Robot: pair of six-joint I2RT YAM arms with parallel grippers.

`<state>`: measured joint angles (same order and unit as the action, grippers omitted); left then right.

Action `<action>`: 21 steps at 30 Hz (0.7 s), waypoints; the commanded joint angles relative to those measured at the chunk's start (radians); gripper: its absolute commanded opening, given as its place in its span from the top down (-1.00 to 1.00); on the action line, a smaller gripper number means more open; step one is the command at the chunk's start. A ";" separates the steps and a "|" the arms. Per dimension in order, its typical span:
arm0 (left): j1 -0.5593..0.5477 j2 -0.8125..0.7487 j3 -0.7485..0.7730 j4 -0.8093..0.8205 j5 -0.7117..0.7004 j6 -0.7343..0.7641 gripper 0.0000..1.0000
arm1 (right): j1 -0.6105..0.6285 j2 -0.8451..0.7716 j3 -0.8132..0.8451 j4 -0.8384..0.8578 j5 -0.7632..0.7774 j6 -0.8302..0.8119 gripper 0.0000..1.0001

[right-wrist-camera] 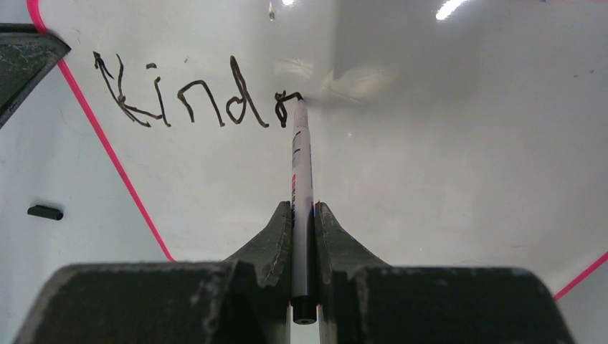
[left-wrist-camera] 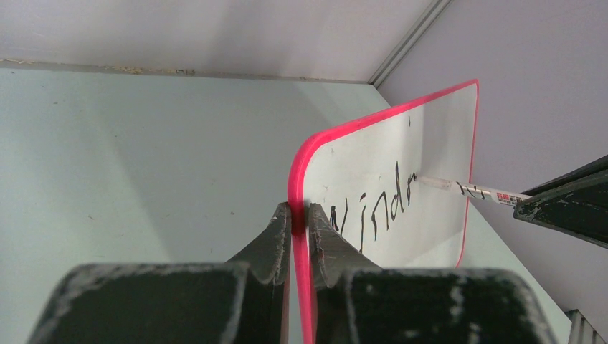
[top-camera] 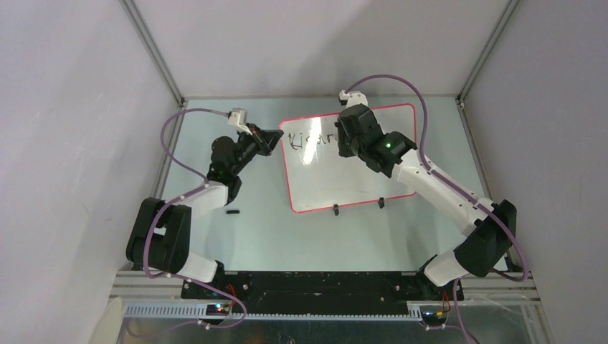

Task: Write a sentence on the whiteboard

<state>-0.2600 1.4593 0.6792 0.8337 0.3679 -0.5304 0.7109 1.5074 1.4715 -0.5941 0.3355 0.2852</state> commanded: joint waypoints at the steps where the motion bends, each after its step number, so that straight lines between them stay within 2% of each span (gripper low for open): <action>1: -0.022 -0.029 0.014 0.011 0.012 0.038 0.99 | -0.007 -0.039 -0.017 -0.011 0.014 0.002 1.00; 21: -0.025 -0.033 0.012 0.010 0.010 0.040 0.99 | 0.009 -0.062 -0.013 -0.055 -0.015 -0.010 1.00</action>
<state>-0.2604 1.4586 0.6792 0.8330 0.3679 -0.5304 0.7124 1.4956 1.4567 -0.6361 0.3233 0.2855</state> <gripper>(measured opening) 0.109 0.149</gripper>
